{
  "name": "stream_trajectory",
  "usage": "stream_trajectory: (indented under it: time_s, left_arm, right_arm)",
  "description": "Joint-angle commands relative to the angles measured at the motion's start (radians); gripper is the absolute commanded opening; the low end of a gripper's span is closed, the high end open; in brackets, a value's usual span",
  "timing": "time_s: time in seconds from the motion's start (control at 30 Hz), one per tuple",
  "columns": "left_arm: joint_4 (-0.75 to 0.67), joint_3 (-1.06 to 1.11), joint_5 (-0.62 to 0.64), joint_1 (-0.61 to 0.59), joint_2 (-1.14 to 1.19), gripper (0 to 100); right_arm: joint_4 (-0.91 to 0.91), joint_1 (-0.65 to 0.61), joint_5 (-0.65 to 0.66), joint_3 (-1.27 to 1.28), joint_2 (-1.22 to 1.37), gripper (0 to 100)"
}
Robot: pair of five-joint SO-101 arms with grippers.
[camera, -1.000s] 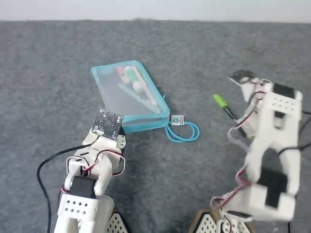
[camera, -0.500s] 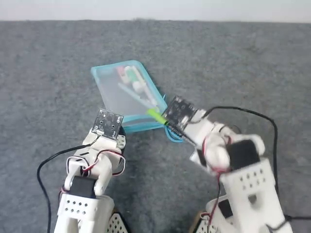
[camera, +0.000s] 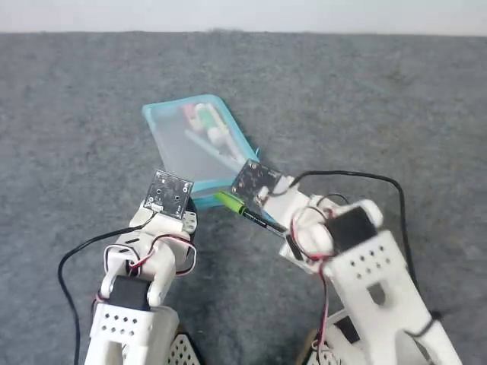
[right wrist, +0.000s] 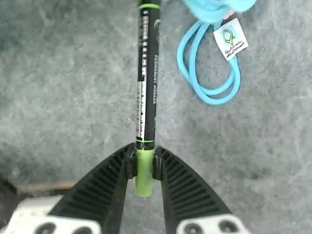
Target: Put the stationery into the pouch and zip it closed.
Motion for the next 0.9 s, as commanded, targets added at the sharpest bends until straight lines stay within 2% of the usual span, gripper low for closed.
stream_trajectory:
  time_s: [0.0,0.17,0.37,0.7,0.77,0.87]
  left_arm:
    - [-0.035,-0.022,0.008,0.011,-0.017,1]
    - [-0.035,-0.022,0.008,0.015,-0.017,1]
    - [-0.035,-0.024,0.008,0.017,-0.017,1]
    - [-0.035,-0.024,0.008,0.017,-0.017,1]
    - [-0.034,-0.024,0.008,0.011,-0.017,1]
    - [-0.031,-0.022,0.008,0.011,-0.017,1]
  right_arm:
    - [-0.119,-0.012,-0.087,-0.018,0.113,0.6]
    - [-0.203,-0.013,-0.158,-0.118,0.283,0.6]
    - [-0.231,-0.018,-0.278,-0.387,0.547,0.6]
    - [-0.266,-0.179,-0.471,-0.838,0.937,1.1]
    - [-0.252,-0.206,-0.471,-0.858,0.958,4.1]
    - [-0.232,-0.208,-0.471,-0.859,0.957,16.0]
